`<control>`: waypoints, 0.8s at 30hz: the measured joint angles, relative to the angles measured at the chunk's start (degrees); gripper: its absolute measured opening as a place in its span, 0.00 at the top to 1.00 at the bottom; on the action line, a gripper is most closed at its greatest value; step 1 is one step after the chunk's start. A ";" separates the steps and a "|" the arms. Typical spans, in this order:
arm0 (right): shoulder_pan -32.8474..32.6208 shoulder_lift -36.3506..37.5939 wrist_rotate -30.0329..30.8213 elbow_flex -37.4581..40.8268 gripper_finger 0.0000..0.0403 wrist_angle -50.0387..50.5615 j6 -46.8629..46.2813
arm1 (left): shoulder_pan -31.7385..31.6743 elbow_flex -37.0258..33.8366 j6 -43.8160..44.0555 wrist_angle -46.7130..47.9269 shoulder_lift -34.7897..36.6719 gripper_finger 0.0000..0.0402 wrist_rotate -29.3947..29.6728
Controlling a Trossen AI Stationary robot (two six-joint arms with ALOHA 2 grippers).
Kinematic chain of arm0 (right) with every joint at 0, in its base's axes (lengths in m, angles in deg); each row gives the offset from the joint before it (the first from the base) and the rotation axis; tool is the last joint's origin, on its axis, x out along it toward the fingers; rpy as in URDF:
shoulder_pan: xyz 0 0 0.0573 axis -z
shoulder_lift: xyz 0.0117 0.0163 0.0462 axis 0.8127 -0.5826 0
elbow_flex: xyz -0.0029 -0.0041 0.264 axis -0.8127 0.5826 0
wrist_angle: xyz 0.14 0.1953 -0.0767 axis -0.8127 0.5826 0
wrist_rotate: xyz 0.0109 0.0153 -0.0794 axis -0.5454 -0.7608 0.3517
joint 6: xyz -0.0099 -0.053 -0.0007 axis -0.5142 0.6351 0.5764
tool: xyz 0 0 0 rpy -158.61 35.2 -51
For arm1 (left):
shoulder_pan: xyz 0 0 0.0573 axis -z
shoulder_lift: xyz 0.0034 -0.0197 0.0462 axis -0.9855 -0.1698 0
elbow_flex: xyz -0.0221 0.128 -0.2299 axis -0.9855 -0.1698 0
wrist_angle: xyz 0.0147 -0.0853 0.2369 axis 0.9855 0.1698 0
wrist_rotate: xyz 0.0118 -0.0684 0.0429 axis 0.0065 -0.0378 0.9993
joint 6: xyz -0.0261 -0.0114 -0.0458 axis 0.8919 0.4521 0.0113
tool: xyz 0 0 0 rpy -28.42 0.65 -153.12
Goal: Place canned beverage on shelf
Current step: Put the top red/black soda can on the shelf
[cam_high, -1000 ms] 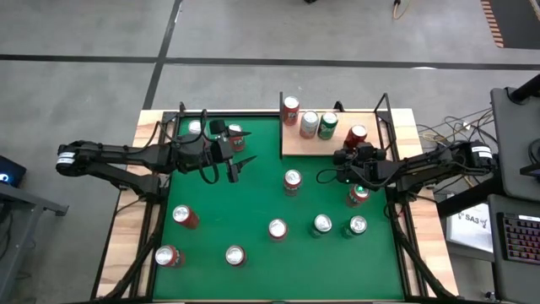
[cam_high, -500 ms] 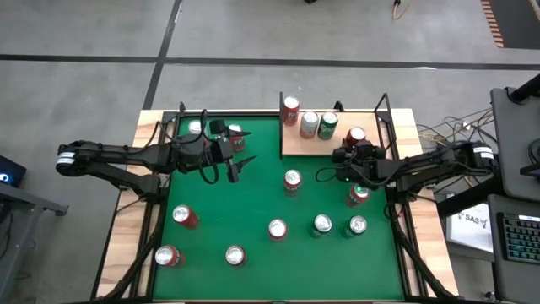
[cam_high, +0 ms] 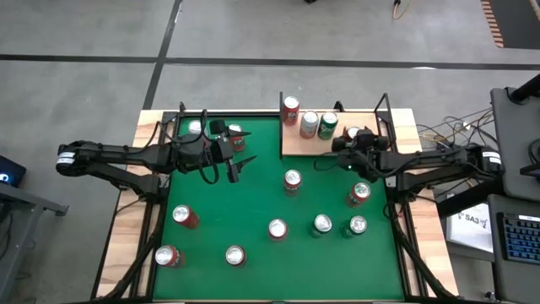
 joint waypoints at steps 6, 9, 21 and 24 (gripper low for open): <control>0.07 3.64 -1.23 -5.35 0.16 0.62 9.56 | 0.00 0.00 0.00 0.10 -0.01 0.23 -0.02; 0.00 4.93 -4.91 -9.05 0.18 1.27 14.31 | 0.00 0.00 0.00 0.11 -0.02 0.23 -0.04; 0.00 2.41 -36.89 -23.63 0.19 14.25 13.16 | 0.00 0.00 0.00 0.00 -0.02 0.23 -0.07; -0.04 0.24 -42.11 -26.93 0.19 23.13 7.87 | 0.00 0.00 0.00 -0.02 -0.02 0.23 -0.07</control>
